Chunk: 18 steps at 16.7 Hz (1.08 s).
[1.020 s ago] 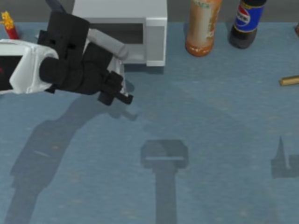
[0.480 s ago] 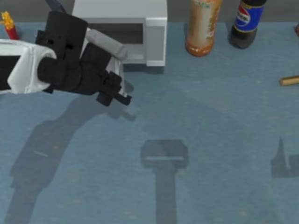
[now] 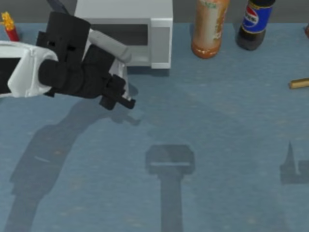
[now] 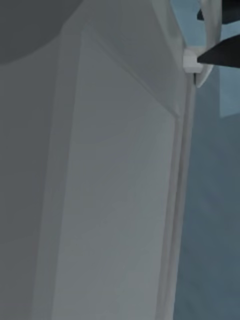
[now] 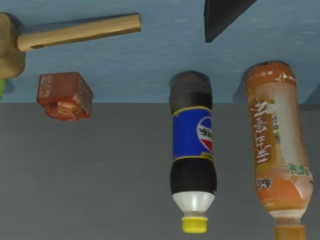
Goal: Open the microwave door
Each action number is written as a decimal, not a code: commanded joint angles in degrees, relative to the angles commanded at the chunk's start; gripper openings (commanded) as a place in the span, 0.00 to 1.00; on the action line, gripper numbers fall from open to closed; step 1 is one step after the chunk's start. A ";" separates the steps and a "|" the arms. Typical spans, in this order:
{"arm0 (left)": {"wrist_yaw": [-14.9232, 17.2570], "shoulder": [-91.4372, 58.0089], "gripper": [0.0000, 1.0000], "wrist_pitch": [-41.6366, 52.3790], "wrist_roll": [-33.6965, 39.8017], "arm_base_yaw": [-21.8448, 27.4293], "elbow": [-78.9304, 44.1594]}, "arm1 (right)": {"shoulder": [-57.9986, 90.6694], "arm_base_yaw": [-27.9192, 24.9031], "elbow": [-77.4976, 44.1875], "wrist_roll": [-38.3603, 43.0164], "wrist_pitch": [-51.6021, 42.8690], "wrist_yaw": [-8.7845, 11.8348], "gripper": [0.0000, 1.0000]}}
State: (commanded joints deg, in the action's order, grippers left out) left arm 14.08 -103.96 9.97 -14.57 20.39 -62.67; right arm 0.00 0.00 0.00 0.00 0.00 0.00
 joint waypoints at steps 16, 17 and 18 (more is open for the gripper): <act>2.44 0.66 0.00 0.73 -2.97 -1.17 0.45 | 0.00 0.00 0.00 0.00 0.00 0.00 1.00; 2.88 0.74 0.00 0.95 -3.69 -1.54 0.58 | 0.00 0.00 0.00 0.00 0.00 0.00 1.00; 3.20 0.76 0.00 1.15 -4.18 -1.80 0.71 | 0.00 0.00 0.00 0.00 0.00 0.00 1.00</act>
